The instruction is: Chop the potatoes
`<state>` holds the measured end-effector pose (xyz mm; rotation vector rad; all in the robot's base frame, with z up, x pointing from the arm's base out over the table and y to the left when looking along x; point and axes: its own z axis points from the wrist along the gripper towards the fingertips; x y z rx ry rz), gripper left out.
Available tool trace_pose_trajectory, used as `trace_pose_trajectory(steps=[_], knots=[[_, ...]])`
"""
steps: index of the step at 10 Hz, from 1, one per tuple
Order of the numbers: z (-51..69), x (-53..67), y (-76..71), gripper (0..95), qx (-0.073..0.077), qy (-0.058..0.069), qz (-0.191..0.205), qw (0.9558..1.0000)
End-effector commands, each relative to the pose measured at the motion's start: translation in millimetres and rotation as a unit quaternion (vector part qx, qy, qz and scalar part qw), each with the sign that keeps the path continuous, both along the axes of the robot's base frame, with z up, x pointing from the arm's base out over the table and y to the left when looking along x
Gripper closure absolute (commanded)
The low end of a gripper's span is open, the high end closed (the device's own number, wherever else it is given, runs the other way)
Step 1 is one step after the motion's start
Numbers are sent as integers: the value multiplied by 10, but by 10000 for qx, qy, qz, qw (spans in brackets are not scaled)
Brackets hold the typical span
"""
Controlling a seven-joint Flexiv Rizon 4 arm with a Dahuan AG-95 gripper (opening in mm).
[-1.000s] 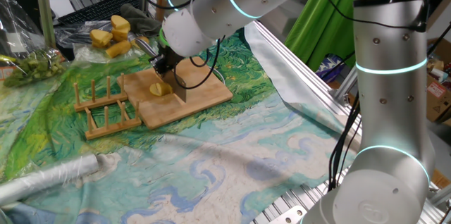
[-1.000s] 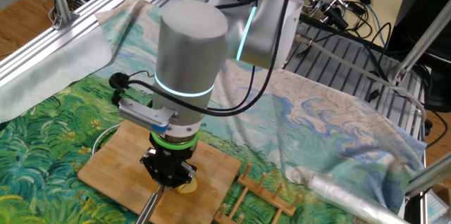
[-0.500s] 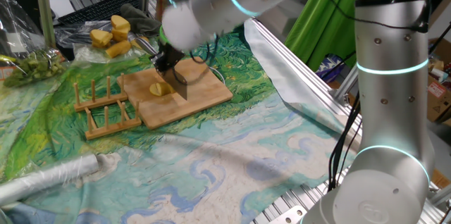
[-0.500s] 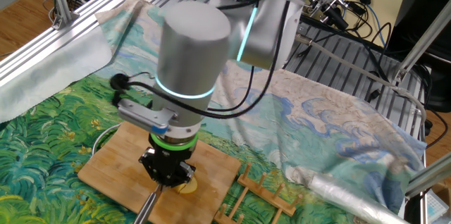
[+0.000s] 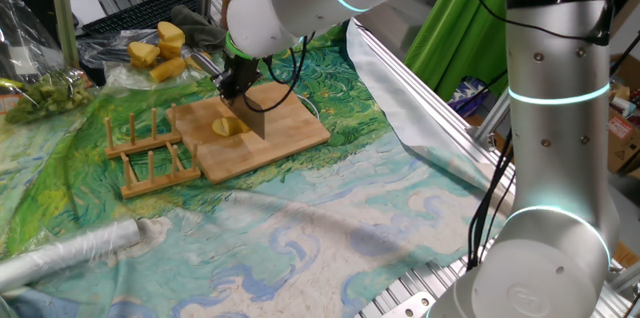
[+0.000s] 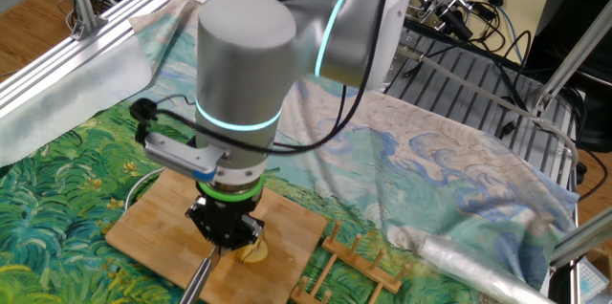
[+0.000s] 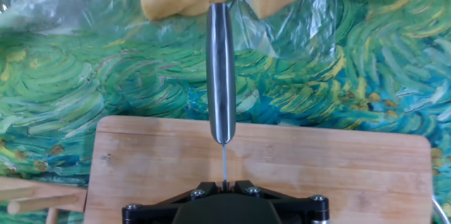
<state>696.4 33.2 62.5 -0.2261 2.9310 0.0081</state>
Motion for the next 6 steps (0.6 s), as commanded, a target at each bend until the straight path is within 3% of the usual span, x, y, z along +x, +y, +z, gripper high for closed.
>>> trace_pose_trajectory(steps=[1, 6], knots=[[43, -2, -22, 950, -43, 11, 43, 10000], [51, -8, -94, 950, -83, -13, 127, 9999]])
